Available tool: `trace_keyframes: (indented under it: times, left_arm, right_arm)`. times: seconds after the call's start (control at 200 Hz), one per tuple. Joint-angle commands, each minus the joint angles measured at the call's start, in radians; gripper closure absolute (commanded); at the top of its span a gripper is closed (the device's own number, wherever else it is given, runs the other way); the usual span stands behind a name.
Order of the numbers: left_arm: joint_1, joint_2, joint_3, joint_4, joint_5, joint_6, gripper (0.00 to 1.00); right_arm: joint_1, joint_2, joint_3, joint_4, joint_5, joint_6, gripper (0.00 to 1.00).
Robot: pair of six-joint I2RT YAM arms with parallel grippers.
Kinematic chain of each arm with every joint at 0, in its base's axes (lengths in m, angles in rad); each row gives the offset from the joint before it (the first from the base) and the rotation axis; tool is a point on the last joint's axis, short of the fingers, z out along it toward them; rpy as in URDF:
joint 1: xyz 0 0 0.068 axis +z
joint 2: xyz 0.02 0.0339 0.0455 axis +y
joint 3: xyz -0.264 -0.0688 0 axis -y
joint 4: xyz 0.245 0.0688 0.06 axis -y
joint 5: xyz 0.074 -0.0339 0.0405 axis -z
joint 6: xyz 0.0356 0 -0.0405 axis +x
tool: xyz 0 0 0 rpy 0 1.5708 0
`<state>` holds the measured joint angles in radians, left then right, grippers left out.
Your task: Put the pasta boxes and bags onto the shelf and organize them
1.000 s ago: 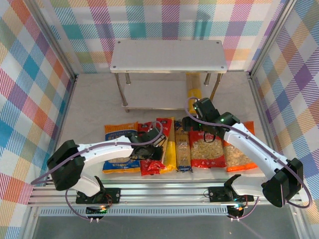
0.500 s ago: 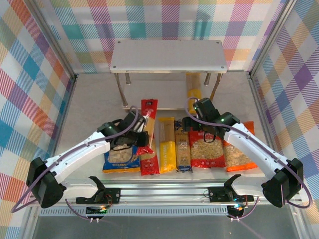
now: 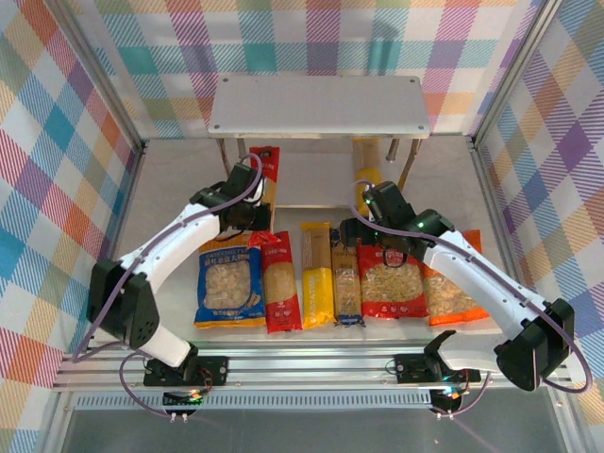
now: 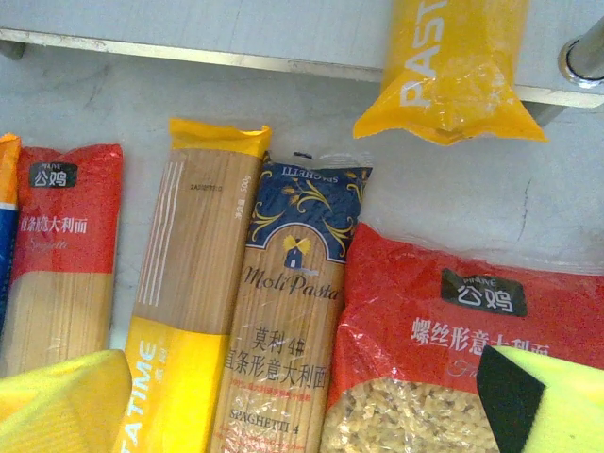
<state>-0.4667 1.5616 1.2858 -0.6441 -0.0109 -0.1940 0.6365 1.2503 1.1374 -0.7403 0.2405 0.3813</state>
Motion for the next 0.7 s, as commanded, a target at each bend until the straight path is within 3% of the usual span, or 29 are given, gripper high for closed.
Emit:
trace_keyframes:
  times: [0.0, 0.245, 0.695]
  left_arm:
    - [0.021, 0.040, 0.106, 0.144, -0.028, 0.070, 1.00]
    - [0.040, 0.167, 0.213, 0.180, -0.093, 0.088, 1.00]
    - [0.074, 0.270, 0.268, 0.218, -0.182, 0.110, 1.00]
  right_arm:
    - [0.006, 0.009, 0.031, -0.024, -0.006, 0.013, 0.05]
    - [0.011, 0.017, 0.031, -0.021, -0.006, 0.017, 0.05]
    - [0.015, 0.026, 0.025, -0.021, -0.006, 0.019, 0.05]
